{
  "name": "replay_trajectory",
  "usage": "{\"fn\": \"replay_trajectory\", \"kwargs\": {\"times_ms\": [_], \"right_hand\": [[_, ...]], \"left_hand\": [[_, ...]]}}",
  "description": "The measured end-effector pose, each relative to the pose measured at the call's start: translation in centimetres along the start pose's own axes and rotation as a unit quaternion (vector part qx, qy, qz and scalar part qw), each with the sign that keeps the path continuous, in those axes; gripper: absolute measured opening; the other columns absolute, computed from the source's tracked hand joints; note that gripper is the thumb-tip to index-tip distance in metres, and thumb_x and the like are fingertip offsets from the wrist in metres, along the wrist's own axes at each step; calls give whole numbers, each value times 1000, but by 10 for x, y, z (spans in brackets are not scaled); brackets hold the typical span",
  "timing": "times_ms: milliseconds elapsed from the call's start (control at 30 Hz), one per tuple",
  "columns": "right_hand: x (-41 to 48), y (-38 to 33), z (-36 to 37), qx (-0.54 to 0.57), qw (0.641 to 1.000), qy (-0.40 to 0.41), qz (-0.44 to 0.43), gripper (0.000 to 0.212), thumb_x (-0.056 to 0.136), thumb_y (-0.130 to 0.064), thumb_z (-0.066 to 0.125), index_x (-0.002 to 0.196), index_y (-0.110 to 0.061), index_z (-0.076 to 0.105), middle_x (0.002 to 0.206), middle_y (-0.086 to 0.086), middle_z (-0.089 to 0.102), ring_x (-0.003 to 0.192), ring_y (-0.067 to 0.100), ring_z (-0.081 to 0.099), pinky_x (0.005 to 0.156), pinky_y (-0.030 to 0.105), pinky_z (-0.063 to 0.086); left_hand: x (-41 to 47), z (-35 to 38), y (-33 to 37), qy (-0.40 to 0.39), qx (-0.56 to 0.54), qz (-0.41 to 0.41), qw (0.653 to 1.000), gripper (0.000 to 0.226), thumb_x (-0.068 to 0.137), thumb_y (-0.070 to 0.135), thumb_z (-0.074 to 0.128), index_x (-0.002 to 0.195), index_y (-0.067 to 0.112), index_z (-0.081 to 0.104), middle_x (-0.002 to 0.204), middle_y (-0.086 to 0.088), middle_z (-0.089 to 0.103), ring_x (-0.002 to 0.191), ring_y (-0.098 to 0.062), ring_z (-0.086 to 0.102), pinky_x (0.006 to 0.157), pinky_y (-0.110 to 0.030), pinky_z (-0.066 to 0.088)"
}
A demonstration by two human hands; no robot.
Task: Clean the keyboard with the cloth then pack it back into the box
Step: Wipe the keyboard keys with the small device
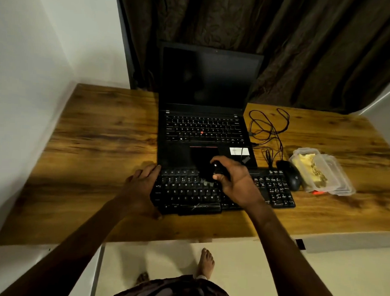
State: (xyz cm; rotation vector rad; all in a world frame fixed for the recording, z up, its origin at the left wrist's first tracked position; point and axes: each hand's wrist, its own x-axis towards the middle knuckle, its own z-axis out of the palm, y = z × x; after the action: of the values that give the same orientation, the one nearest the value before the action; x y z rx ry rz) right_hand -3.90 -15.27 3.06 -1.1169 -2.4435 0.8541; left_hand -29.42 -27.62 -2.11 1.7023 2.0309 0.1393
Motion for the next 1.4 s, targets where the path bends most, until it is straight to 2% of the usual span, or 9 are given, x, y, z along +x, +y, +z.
{"fn": "replay_trajectory", "kwargs": {"times_ms": [100, 300, 400, 533, 700, 867, 1067, 1233, 1400], "right_hand": [[-7, -5, 5, -15, 1000, 19, 1, 40, 89, -11, 65, 120, -33, 53, 102, -1, 61, 94, 16, 57, 81, 40, 55], [-35, -23, 20, 25, 998, -42, 30, 41, 91, -22, 67, 124, -41, 51, 112, -2, 64, 102, 14, 63, 81, 36, 60], [-28, -30, 26, 22, 999, -8, 32, 40, 90, -23, 67, 125, -38, 52, 108, -2, 66, 100, 15, 65, 82, 35, 60], [-8, -45, 42, -31, 996, 57, 68, 40, 89, -33, 68, 126, -35, 52, 106, 1, 69, 97, 18, 66, 86, 37, 58], [-10, -89, 79, -11, 996, 17, 81, 36, 89, -40, 64, 124, -33, 56, 106, 5, 70, 99, 24, 65, 87, 38, 56], [-16, -95, 90, 57, 991, 55, 112, 32, 85, -37, 69, 116, -29, 66, 101, -2, 74, 94, 14, 69, 87, 34, 57], [-36, -85, 79, 1, 978, 74, 197, 34, 88, -46, 66, 117, -28, 63, 103, -4, 70, 95, 14, 67, 85, 33, 59], [-33, -111, 104, 53, 987, 30, 149, 41, 86, -40, 69, 123, -23, 63, 108, 0, 72, 99, 14, 67, 90, 31, 56], [-36, -103, 96, 68, 982, 79, 160, 31, 86, -35, 72, 115, -24, 67, 101, -4, 73, 92, 10, 69, 84, 26, 58]], "left_hand": [[1, 1, -4, 3, -6, 5, 1000, 152, 42, 57, 91, 158, 21, 0, 162, 3, 5, 146, -24, 13, 117, -45, 19], [-2, 12, -21, 7, -95, 22, 995, 154, 38, 64, 88, 157, 27, -2, 164, 6, 1, 148, -17, 3, 121, -44, 5], [-10, 20, -32, 25, -155, 32, 987, 153, 34, 83, 75, 156, 31, -1, 164, 6, 3, 149, -13, 0, 120, -39, -1], [-11, 23, -37, 42, -149, 61, 986, 157, 30, 98, 59, 157, 26, 1, 165, 3, 5, 150, -15, 2, 121, -41, 0], [-4, 21, -37, 9, -107, 33, 994, 159, 30, 87, 63, 157, 23, -6, 165, 1, -2, 149, -15, -3, 120, -40, -3], [0, 20, -37, -2, -78, 26, 997, 156, 31, 88, 60, 156, 26, -8, 164, 3, -1, 149, -17, -2, 120, -47, -2], [3, 24, -43, 34, -71, 51, 996, 163, 22, 100, 54, 157, 28, -3, 162, 5, 5, 146, -13, 2, 118, -46, 0], [1, 26, -44, 44, -73, 60, 995, 152, 37, 85, 69, 157, 26, -3, 162, 7, 6, 146, -15, 3, 118, -42, 0], [0, 24, -43, 37, -76, 52, 995, 153, 35, 86, 67, 157, 28, -3, 163, 4, 6, 146, -16, 4, 118, -43, 1]]}}
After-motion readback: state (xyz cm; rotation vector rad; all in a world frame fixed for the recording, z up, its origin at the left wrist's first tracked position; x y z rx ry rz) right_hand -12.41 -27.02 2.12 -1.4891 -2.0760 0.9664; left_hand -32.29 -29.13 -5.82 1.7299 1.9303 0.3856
